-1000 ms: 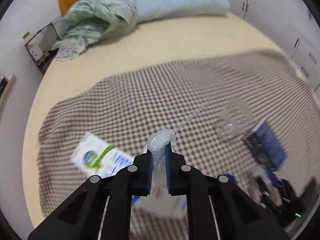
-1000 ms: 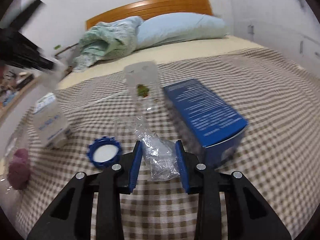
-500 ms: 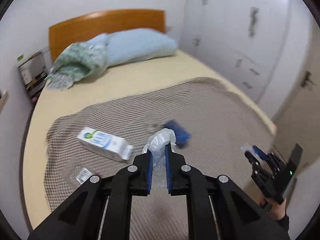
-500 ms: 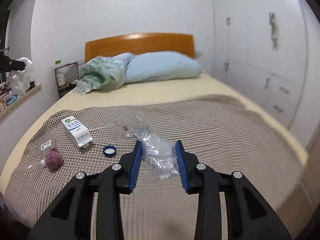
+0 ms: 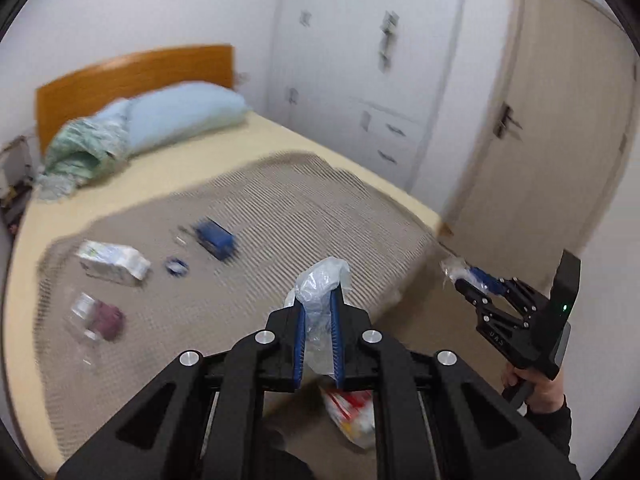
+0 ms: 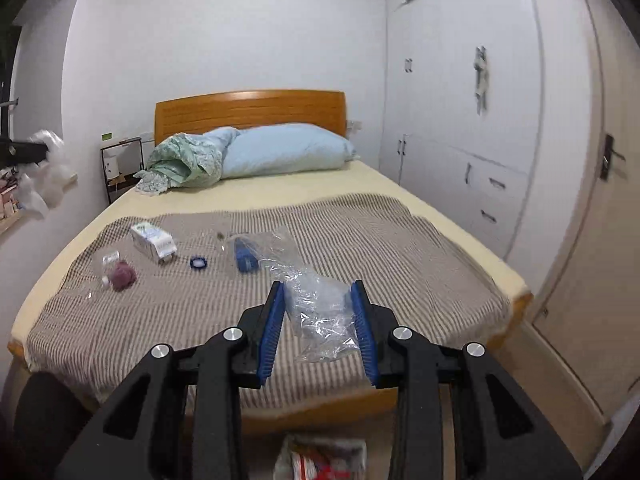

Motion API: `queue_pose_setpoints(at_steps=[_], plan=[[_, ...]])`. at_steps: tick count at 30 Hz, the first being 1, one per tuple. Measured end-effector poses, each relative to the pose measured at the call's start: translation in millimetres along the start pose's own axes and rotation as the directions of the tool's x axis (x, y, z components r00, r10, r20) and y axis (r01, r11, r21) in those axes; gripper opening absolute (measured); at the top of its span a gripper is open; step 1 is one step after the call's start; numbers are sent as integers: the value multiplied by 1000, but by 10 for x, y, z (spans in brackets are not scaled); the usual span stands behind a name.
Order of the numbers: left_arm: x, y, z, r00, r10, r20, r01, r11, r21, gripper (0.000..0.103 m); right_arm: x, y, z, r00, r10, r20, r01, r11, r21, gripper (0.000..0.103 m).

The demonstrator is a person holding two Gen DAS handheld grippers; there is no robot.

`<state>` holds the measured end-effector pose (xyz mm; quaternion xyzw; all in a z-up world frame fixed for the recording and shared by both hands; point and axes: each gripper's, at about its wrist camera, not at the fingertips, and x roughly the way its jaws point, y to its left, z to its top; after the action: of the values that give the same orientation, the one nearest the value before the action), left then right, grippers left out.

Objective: Collect trash
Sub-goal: 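Carry both plastic pieces to the wastebasket and open both grippers over it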

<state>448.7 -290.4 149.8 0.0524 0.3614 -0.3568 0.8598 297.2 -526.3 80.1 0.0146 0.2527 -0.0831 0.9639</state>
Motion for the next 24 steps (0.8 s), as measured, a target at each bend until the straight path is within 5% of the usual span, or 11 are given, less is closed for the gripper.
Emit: queue_pose_setpoints(at_steps=[4,7,12,20,24], plan=[[555,-501,-490,989,-101,-112,105,994,35,9,-74,-287,-732,993,-75,-91,73,997,-23,34],[1085,-705,-899,962,-171,-211,177,984,7,9,166,-598,-1452,969,-87,-231,100,994,48,34],[2024,-895,-1596,906,-203,-370,204,978,-38,9,631,-772,-2697,883,-84,-462,164,977,136,34],[3244,-962,-2441,788,-194,-585,174,981,-91,9,1528,-600,-4001,735,14,-678,168,965,203,37],[3650,-988,-2662,748,-164,-643,154,985,-72,9,1962,-553,-4455,656,24,-755,212,953,215,62]])
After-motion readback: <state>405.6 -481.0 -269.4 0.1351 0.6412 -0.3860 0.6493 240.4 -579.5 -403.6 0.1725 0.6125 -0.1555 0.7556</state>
